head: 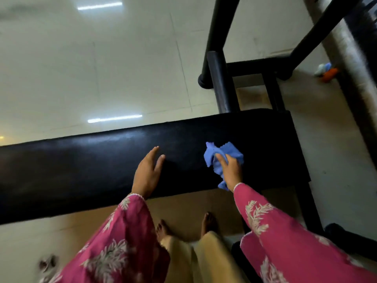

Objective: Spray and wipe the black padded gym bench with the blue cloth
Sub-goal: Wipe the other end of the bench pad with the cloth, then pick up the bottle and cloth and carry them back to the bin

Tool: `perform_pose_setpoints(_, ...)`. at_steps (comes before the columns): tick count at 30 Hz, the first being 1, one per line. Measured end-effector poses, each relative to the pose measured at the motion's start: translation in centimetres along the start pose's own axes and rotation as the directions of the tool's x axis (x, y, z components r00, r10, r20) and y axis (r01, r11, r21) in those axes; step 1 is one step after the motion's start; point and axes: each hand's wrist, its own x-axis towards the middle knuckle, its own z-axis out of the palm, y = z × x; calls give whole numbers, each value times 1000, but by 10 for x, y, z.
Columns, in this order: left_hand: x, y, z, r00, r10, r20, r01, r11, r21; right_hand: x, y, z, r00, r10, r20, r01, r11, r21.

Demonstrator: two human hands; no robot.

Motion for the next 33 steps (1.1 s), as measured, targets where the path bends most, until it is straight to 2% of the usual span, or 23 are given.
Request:
perform_pose_setpoints(3, -34, -13, -60, 990, -121, -72, 114, 988, -103, -36, -51, 19, 994, 51, 96, -77, 953, 292)
perform_pose_setpoints(5, -55, -24, -100, 977, -183, -105, 165, 973, -162, -56, -81, 38, 978, 78, 195, -151, 906, 395)
perform_pose_setpoints(9, -102, -58, -184, 932, -297, -206, 249, 941, -229, -106, -150, 89, 925, 9, 379, -159, 916, 367)
perform_pose_setpoints(12, -129, -100, -253, 866, -394, -307, 297, 900, -318, -151, -206, 149, 885, -71, 461, -104, 934, 342)
perform_pose_setpoints(17, -135, -202, -353, 729, -560, -394, 319, 787, -528, -207, -266, 273, 856, -77, 511, -107, 941, 321)
perform_pose_setpoints(21, -100, -304, -405, 699, -624, -349, 310, 705, -638, -231, -291, 371, 866, -25, 499, -145, 944, 298)
perform_pose_setpoints(24, -75, -325, -435, 660, -673, -335, 276, 631, -725, -236, -301, 429, 871, 1, 492, -164, 943, 289)
perform_pose_setpoints(26, -58, -335, -445, 667, -665, -337, 273, 639, -719, -237, -303, 459, 877, 17, 480, -175, 943, 285)
perform_pose_setpoints(28, -45, -344, -445, 695, -627, -352, 284, 689, -666, -236, -302, 475, 892, 27, 451, -176, 940, 291)
perform_pose_setpoints(33, -39, -345, -445, 681, -610, -405, 303, 738, -603, -228, -296, 475, 916, 56, 398, -190, 933, 306)
